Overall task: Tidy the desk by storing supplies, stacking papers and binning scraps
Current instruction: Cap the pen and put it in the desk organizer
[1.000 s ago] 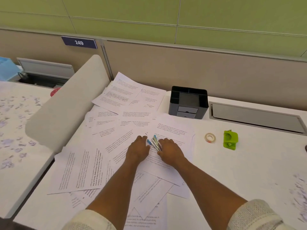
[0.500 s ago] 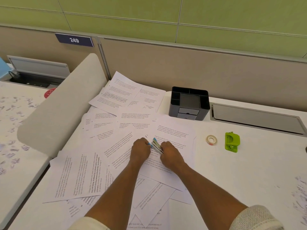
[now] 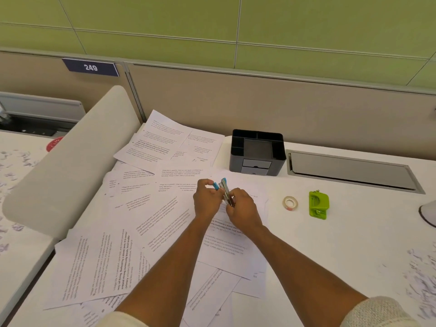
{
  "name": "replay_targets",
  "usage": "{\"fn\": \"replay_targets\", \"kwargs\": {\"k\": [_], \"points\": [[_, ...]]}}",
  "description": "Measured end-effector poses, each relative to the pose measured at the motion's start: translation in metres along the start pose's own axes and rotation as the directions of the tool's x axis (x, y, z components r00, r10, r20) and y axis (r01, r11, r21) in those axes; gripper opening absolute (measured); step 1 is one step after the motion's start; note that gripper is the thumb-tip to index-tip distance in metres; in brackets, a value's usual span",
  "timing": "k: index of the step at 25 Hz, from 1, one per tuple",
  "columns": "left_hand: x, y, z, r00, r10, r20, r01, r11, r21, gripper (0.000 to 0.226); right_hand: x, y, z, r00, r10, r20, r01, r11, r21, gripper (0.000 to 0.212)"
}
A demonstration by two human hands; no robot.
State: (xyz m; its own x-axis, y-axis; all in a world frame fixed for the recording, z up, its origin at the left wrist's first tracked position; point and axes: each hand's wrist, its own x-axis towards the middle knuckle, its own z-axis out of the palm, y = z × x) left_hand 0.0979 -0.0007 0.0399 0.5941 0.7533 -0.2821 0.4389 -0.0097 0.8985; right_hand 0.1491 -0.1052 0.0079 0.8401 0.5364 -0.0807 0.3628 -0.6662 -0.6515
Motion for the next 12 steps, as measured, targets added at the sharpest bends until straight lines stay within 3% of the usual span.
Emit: {"fn": "replay_targets", "kwargs": {"k": [6,12], "points": [[0.022,0.037,0.012,0.981,0.192,0.001,-0.191,0.978,0.085,0.035,0.051,-0.020,-0.049,0.993,-0.018,-0.118,0.042,0.978,0.202,0.021],[0.060,0.081,0.021,0.956,0.291,0.044,-0.292,0.956,0.029,0.022,0.107,-0.042,-0.104,0.988,-0.046,-0.146,0.088,0.952,0.292,0.021]]}}
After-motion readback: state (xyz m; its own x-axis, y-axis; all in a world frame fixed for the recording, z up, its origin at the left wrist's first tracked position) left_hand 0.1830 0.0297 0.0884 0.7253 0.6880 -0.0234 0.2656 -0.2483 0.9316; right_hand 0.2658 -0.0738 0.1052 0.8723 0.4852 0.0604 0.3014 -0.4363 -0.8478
